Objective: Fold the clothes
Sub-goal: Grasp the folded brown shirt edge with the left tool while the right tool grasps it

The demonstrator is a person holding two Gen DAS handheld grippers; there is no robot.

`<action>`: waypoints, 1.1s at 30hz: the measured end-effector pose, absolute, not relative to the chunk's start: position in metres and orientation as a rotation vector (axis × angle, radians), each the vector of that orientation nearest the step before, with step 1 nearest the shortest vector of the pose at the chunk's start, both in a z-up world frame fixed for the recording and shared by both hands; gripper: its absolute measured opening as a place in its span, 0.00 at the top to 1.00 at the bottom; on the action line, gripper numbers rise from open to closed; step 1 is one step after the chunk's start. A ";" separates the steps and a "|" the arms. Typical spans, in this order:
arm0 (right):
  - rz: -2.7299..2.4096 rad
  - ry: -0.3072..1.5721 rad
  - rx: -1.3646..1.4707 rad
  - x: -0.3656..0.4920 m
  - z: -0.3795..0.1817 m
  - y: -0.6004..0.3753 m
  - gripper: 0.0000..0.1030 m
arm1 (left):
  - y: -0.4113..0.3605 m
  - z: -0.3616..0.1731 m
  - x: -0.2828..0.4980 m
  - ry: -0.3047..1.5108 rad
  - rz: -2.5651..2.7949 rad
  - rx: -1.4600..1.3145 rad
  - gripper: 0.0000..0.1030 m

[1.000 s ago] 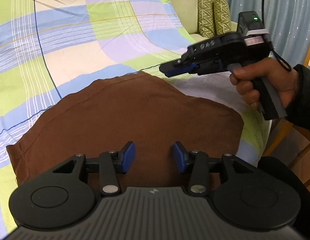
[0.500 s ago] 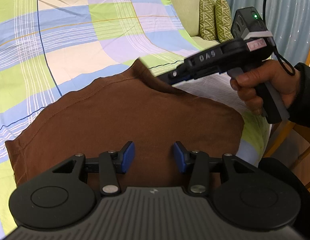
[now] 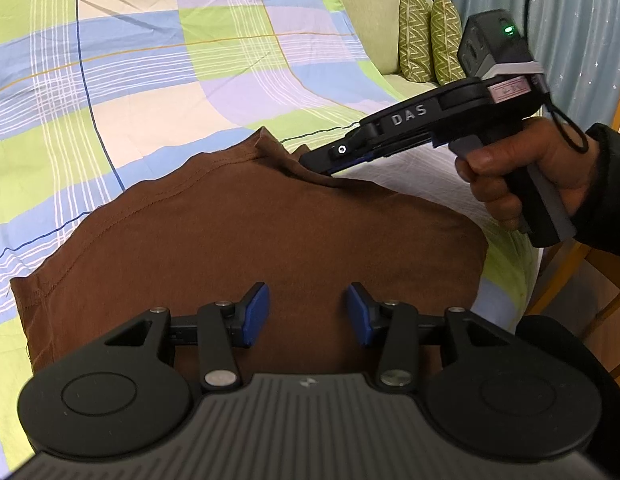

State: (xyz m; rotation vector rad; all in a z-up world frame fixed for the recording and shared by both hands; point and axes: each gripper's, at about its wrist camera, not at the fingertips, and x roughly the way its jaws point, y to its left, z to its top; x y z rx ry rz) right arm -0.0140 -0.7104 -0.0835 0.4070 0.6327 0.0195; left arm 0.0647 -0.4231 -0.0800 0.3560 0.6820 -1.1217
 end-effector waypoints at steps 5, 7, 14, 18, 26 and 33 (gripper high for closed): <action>0.016 0.632 0.540 -0.012 -0.096 -0.731 0.79 | -0.423 -0.079 0.065 0.679 -1.122 0.353 0.52; 0.042 0.632 0.531 -0.010 -0.095 -0.727 0.94 | -0.424 -0.078 0.065 0.675 -1.121 0.352 0.52; 0.058 0.584 0.453 -0.001 -0.068 -0.727 1.00 | -0.424 -0.081 0.067 0.677 -1.114 0.371 0.52; 0.079 0.618 0.380 0.025 -0.069 -0.711 1.00 | -0.424 -0.082 0.067 0.675 -1.106 0.372 0.52; -0.033 0.566 0.499 -0.003 -0.076 -0.737 0.95 | -0.414 -0.073 0.064 0.625 -1.087 0.391 0.51; 0.109 0.504 0.533 -0.070 -0.074 -0.703 0.93 | -0.393 -0.079 0.080 0.681 -0.969 0.409 0.49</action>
